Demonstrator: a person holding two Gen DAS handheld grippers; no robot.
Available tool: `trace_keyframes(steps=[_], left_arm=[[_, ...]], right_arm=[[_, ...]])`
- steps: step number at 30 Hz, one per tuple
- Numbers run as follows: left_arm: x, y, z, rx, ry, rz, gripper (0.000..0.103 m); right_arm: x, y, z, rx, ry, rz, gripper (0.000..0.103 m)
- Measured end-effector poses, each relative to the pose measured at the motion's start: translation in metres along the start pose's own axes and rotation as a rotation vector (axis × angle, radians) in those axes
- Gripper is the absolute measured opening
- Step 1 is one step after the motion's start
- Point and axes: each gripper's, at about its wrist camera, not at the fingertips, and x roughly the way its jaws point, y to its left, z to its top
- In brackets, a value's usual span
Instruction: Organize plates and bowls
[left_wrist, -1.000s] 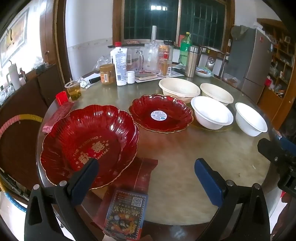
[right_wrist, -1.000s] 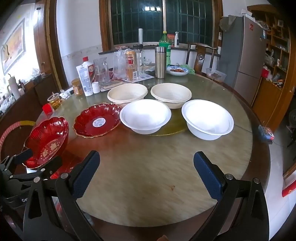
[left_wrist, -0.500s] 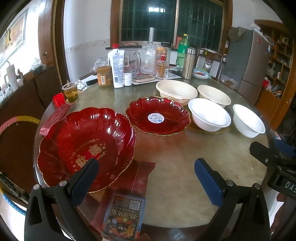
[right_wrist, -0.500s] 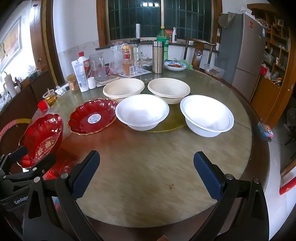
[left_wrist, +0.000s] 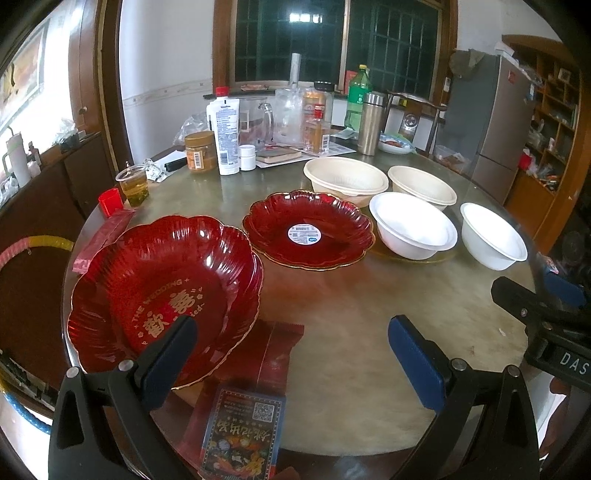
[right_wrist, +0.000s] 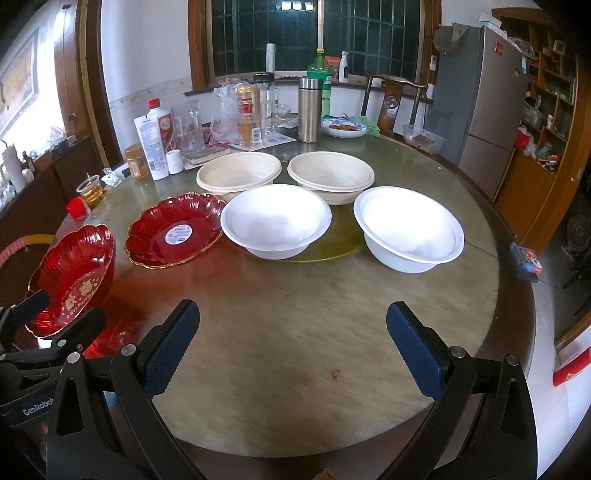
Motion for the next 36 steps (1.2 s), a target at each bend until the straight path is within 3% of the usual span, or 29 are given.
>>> trace_keyframes(steps=[36], left_arm=[[0.0076, -0.0019, 0.0024, 0.01, 0.006, -0.016, 0.103]], right_arm=[[0.0092, -0.0011, 0.0034, 0.002, 0.01, -0.002, 0.102]])
